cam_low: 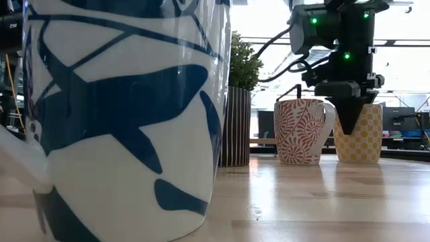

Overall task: Place coffee mugs
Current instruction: Put the yellow patterned mug on the shelf

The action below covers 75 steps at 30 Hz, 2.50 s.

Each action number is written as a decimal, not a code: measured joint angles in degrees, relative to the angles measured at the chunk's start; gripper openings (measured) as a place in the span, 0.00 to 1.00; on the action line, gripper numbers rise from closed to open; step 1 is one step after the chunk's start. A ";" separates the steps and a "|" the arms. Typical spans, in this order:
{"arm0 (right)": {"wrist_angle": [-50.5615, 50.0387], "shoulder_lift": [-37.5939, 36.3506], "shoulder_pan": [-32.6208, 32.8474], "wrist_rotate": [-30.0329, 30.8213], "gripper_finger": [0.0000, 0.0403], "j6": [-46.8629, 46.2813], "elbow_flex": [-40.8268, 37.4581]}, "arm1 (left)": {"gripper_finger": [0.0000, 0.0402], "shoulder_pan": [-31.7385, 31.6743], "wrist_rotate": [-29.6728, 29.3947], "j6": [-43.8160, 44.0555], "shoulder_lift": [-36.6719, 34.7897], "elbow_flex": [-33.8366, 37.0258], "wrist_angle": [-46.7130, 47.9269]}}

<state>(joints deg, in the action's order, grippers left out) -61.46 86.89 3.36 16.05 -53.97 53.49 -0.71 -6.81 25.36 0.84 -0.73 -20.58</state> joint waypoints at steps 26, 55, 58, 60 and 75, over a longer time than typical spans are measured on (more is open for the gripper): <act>-19.78 -5.96 -0.87 7.62 0.01 -0.01 5.96 | 0.19 0.00 0.00 0.06 0.00 0.00 2.80; 22.31 8.03 -29.52 -11.12 0.00 55.95 43.99 | 0.19 -0.01 0.00 0.00 0.00 0.00 2.80; 17.60 15.03 -31.94 -13.24 0.00 58.49 51.23 | 0.19 -0.02 0.00 0.00 0.00 0.00 2.80; 13.05 19.75 -33.20 -13.18 0.00 60.22 56.27 | 0.19 0.00 0.00 0.04 0.00 0.00 2.80; -5.18 32.15 -35.94 -13.62 0.00 64.98 61.62 | 0.19 0.00 0.02 0.04 0.00 0.00 2.80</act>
<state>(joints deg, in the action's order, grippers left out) -66.64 119.04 -32.59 2.43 11.01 115.12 -0.71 -6.79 25.41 0.84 -0.73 -17.78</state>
